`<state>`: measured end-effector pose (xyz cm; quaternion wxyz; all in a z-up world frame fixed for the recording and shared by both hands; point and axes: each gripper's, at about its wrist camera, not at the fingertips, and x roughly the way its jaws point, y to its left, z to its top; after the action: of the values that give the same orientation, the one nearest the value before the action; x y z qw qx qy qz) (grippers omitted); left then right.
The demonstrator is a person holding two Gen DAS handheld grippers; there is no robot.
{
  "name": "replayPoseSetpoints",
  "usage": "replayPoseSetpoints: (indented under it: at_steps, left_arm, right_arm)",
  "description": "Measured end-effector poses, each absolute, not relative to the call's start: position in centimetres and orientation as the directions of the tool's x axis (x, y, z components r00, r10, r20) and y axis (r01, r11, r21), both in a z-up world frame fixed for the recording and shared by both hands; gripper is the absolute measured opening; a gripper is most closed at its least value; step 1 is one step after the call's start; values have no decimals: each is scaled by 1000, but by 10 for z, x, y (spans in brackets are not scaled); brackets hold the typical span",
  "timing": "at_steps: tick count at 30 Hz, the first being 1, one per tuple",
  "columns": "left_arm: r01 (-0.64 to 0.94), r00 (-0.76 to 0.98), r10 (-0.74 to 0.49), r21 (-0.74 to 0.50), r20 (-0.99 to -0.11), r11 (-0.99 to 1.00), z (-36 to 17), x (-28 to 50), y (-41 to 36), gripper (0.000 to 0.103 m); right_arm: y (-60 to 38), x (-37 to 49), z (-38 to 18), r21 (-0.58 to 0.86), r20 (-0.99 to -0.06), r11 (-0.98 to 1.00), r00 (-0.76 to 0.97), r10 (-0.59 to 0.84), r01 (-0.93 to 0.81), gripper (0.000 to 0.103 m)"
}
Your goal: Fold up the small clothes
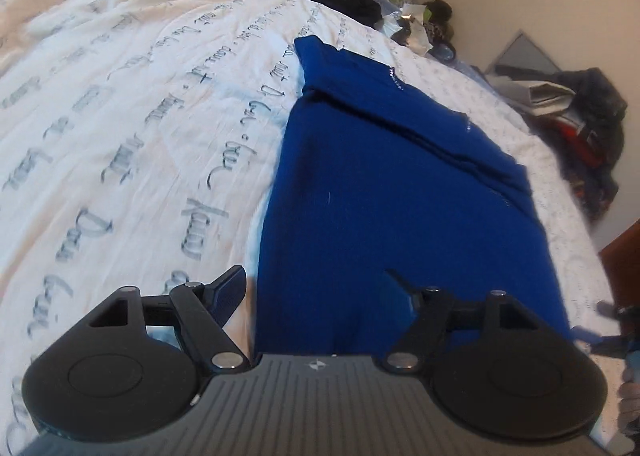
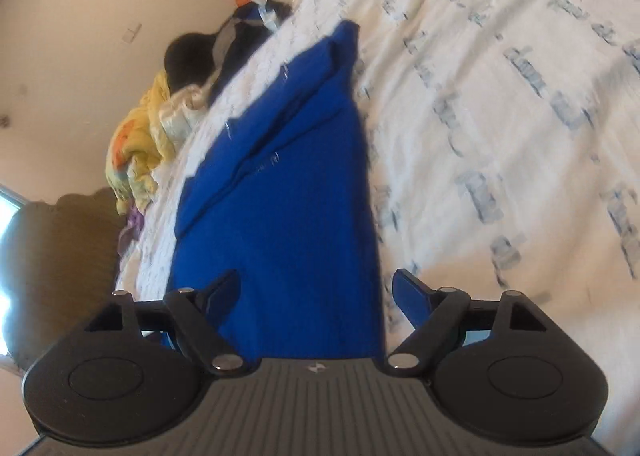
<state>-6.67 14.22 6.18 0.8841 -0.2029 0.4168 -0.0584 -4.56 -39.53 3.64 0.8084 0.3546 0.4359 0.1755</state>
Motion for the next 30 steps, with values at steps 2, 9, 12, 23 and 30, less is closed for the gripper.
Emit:
replayPoseSetpoints:
  at_steps: [2, 9, 12, 23, 30]
  left_arm:
    - [-69, 647, -288, -430, -706, 900, 61, -69, 140, 71]
    - [-29, 660, -127, -194, -741, 981, 62, -63, 117, 7]
    - [-11, 677, -57, -87, -734, 996, 62, -74, 120, 7]
    - [-67, 599, -368, -503, -711, 862, 58, -132, 151, 66]
    - [-100, 565, -336, -467, -754, 879, 53, -141, 139, 5]
  right_arm:
    - [-393, -48, 32, 738, -577, 674, 538, 614, 22, 84]
    - [-367, -36, 21, 690, -638, 723, 457, 620, -18, 3]
    - [-380, -45, 31, 631, -665, 776, 511, 545, -6, 3]
    - [-384, -102, 25, 778, -564, 628, 475, 676, 29, 73]
    - [-359, -124, 22, 744, -608, 668, 408, 681, -5, 5]
